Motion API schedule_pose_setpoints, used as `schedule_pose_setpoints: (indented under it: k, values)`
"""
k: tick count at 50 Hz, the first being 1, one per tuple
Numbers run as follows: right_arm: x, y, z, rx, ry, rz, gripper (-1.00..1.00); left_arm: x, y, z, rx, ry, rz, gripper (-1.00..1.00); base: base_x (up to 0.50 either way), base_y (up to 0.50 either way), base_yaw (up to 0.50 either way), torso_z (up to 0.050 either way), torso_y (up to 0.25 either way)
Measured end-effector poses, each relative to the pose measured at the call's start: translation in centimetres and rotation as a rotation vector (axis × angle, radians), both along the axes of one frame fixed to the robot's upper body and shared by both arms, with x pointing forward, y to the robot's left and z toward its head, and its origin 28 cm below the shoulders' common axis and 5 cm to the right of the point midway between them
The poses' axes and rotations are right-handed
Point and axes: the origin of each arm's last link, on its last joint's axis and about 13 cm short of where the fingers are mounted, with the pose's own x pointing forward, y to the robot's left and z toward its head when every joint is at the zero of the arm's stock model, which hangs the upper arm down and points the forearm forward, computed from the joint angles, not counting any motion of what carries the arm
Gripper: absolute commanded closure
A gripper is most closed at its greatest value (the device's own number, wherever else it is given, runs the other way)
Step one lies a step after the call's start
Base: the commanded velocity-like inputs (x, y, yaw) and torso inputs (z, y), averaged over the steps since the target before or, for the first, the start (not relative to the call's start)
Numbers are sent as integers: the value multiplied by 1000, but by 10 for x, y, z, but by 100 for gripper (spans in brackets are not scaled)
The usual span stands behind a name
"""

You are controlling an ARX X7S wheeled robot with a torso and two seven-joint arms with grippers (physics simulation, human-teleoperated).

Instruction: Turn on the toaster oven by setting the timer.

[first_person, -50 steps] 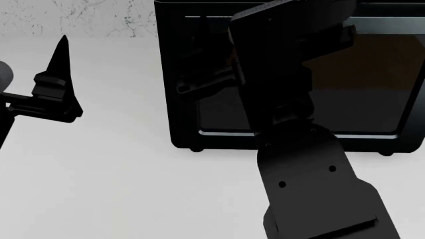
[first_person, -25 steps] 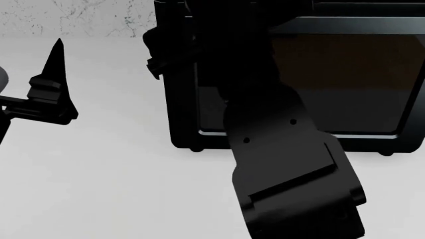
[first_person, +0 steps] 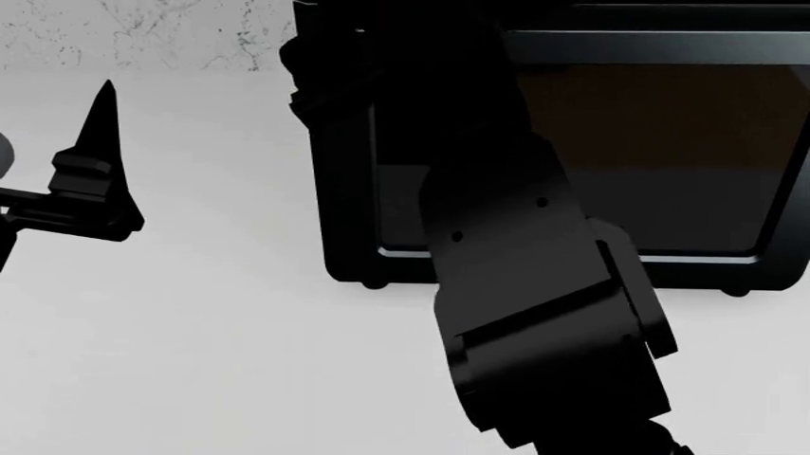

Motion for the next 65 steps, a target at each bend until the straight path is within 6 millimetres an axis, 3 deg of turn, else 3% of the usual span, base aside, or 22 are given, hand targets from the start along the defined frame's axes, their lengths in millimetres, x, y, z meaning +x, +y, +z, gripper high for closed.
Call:
schedule_pose_setpoints:
  k: [1,2,24,65]
  values:
    - [1,0,0,-2,-2,-7,-100,0,0,0,0,0,1,-100,12,4,7,0,0]
    - [1,-1,1,-6,-6,-12,100,0,0,0,0,1,1,-100,24,4,9,10,0]
    - [4,0,1,46,-33,-75,100,-2,1,-1,7,5,2,-100,16,5,13,3,0]
    - [-3,33,3,530,70,12,100,-10,3,4,13,-9,0,-100,9,2,7,2,0]
